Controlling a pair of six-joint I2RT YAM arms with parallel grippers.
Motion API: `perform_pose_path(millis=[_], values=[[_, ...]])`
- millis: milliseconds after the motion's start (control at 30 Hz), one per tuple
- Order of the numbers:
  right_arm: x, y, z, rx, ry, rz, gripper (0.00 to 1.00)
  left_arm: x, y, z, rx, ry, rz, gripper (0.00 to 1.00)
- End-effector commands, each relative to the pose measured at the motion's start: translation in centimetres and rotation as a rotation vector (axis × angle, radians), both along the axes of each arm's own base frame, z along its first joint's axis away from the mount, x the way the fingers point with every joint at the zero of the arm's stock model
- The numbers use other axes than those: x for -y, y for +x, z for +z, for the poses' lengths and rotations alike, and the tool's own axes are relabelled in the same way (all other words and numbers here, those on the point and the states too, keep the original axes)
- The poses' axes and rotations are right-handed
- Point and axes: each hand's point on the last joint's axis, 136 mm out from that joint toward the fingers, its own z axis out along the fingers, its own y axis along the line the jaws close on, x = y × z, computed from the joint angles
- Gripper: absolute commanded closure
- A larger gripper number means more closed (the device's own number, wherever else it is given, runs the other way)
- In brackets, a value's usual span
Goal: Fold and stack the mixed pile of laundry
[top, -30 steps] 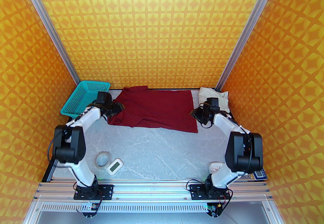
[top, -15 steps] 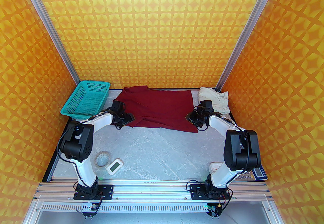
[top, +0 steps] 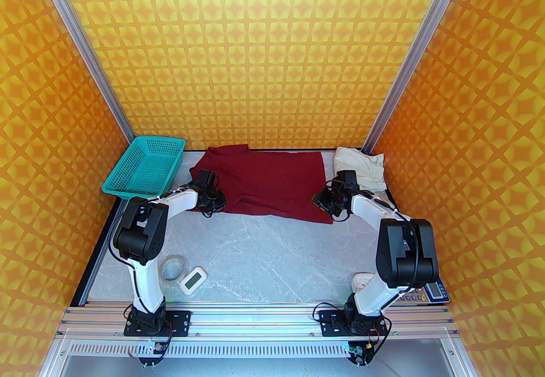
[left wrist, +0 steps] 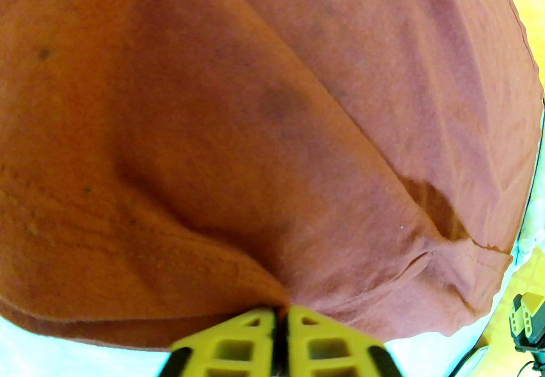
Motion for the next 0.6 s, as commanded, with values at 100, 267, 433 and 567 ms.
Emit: perform_pose_path(millis=[100,267,433,567], values=[[-0.3,0.3,0.5,0.025,0.008,0.013,0.72,0.7,1.6,2.9,0.078,-0.004,-0.011,1.0],[-0.3,0.4,0.6,0.029,0.011,0.01,0.73,1.0,3.3,4.5,0.127,0.008,-0.021,1.0],[-0.2,0.6,0.9,0.038,0.01,0.006,0.74,1.7,6.2,6.2,0.194,0.019,-0.047,1.0],[-0.1,1.0,1.0,0.047,0.011,-0.003,0.75,2.6,9.2,6.6,0.249,0.033,-0.082,1.0]])
